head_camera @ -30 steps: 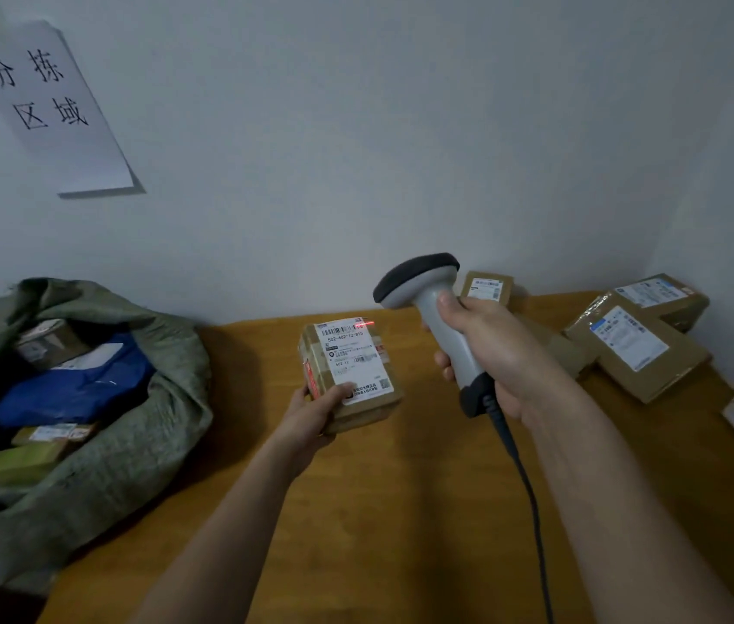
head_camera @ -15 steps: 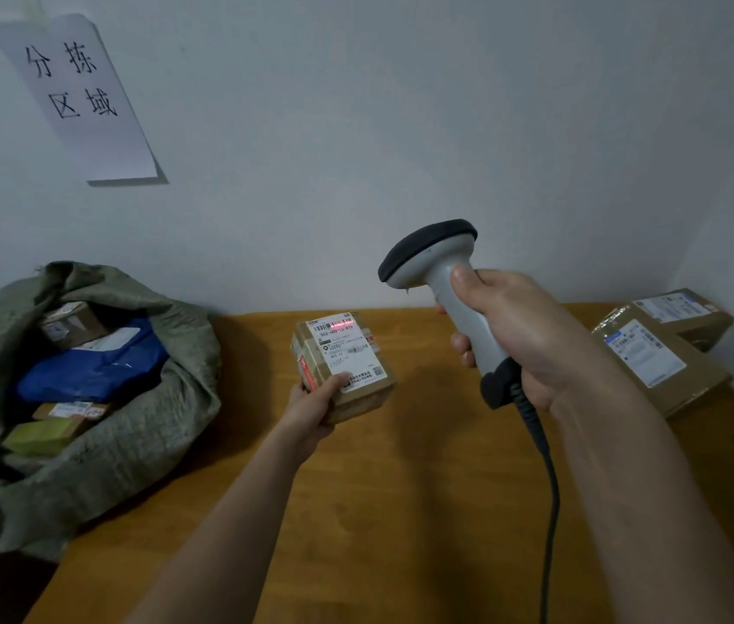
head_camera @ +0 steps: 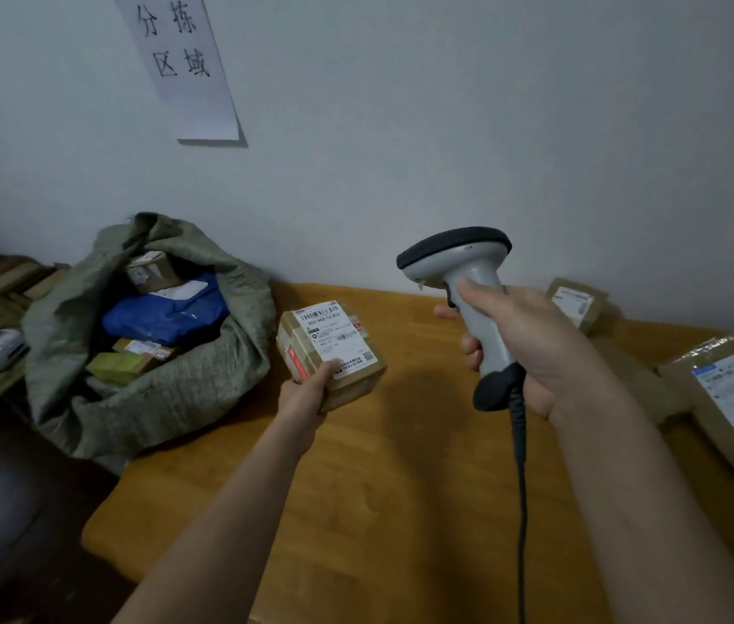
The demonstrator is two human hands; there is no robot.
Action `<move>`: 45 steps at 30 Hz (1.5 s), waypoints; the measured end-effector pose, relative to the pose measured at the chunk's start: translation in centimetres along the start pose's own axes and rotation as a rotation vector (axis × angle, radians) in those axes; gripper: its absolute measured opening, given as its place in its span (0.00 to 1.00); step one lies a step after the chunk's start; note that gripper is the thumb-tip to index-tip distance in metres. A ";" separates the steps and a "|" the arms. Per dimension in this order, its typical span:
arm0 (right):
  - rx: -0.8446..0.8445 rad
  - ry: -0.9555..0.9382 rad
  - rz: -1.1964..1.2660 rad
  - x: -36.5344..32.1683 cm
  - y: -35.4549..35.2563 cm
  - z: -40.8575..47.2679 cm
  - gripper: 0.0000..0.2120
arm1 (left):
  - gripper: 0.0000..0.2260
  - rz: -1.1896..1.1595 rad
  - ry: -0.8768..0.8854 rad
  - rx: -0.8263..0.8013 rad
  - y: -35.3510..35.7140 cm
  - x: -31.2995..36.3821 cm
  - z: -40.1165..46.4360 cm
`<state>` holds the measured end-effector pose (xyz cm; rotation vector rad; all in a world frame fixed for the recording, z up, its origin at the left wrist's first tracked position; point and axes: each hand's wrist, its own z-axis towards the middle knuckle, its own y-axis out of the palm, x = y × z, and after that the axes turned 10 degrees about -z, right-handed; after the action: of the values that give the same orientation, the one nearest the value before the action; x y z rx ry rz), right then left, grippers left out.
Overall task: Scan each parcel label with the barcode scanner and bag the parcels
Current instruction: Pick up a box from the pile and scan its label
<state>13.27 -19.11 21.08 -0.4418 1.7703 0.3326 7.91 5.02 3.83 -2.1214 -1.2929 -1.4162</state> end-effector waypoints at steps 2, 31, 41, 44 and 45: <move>-0.034 0.048 0.094 1.3 2.0 1.5 0.13 | 0.44 0.019 0.069 0.124 -2.5 1.5 0.5; 0.247 0.433 0.966 15.4 26.3 23.4 0.25 | 0.40 1.265 0.366 -0.052 -18.6 13.5 21.8; 0.341 0.386 0.796 16.4 18.1 20.6 0.11 | 0.14 1.138 0.893 -0.011 -6.8 8.8 19.5; 0.476 0.335 0.745 15.9 11.6 18.4 0.18 | 0.12 1.090 1.089 -0.209 0.7 6.1 17.8; 0.524 0.326 0.719 15.8 9.1 17.6 0.18 | 0.12 1.089 1.122 -0.285 3.2 4.8 16.9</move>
<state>20.92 -5.04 1.49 0.5624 2.2029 0.2835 21.11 16.60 0.51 -1.2364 0.4384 -1.7207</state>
